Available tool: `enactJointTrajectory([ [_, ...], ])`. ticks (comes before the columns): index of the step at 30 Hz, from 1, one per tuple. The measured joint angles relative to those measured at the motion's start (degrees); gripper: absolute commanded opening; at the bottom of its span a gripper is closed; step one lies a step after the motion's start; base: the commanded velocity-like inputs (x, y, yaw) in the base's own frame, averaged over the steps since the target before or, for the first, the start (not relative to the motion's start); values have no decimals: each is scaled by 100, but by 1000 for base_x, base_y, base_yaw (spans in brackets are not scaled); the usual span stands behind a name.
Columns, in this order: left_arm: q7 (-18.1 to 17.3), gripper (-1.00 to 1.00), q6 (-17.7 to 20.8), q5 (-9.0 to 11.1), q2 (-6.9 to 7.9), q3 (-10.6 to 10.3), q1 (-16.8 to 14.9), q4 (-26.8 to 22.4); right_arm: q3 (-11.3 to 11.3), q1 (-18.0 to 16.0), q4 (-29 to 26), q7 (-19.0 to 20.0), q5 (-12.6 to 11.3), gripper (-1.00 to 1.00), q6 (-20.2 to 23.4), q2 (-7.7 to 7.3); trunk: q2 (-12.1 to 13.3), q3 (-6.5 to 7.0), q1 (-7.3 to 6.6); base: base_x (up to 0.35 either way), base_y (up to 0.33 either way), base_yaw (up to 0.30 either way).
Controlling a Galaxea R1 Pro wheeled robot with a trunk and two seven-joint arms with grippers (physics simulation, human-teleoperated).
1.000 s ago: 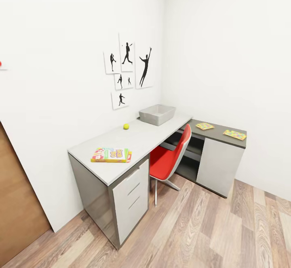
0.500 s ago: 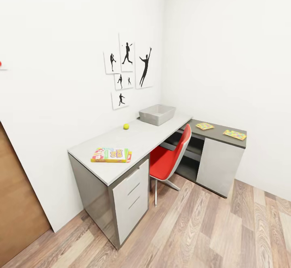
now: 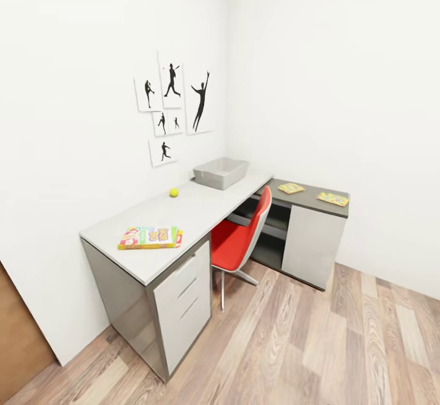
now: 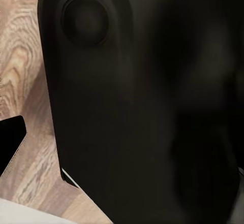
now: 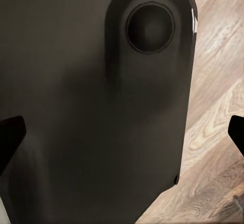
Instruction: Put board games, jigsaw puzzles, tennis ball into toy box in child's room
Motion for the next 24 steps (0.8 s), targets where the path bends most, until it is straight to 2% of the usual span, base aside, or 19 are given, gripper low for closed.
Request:
enactJointTrajectory([
  [24, -3, 100, 7, -9, 58, -10, 0, 0, -8, 8, 1, -13, -14, 100, -11, -9, 921, 412, -505, 0, 0, -261],
])
